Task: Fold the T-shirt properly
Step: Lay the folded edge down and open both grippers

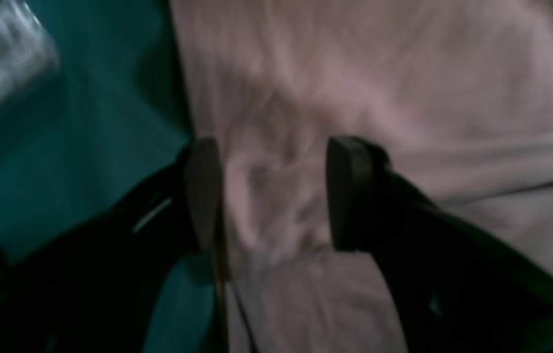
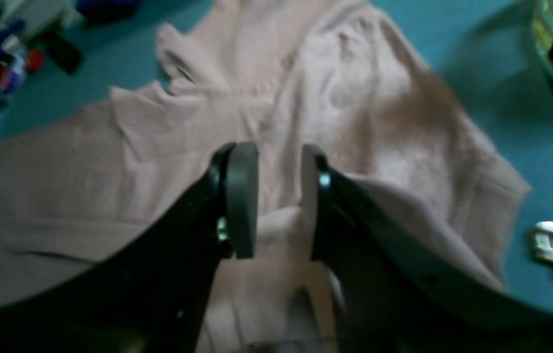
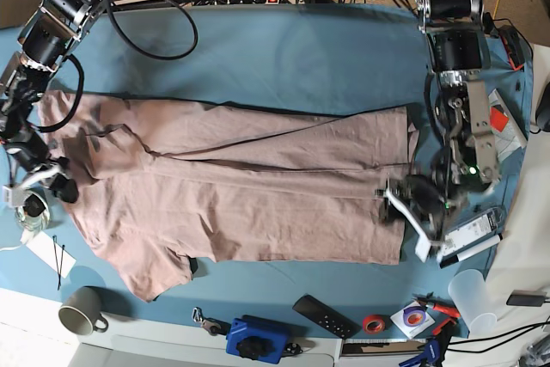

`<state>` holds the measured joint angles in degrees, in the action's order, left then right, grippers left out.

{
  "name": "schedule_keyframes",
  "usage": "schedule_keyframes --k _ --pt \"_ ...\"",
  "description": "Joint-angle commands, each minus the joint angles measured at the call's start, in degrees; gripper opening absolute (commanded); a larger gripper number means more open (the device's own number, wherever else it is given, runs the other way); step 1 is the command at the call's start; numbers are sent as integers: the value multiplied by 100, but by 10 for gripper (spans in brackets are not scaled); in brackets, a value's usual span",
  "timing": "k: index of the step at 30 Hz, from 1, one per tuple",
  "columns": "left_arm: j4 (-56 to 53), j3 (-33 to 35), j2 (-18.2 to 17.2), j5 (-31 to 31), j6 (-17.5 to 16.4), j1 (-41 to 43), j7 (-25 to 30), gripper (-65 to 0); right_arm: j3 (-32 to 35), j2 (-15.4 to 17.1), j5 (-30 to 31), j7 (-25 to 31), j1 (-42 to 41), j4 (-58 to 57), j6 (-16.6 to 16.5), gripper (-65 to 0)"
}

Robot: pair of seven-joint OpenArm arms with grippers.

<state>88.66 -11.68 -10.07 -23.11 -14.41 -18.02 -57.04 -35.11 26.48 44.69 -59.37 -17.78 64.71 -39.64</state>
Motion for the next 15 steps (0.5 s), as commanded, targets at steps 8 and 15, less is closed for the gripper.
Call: schedule_keyframes --k 8,15 --pt "444 -96 -46 -409 -55 337 -483 -376 -1176 313 905 -1088 -4 527 -36 -493" --pt "1563 -822 -48 -872 -219 1443 -564 -376 -1563 706 1250 -1517 608 538 -36 -493"
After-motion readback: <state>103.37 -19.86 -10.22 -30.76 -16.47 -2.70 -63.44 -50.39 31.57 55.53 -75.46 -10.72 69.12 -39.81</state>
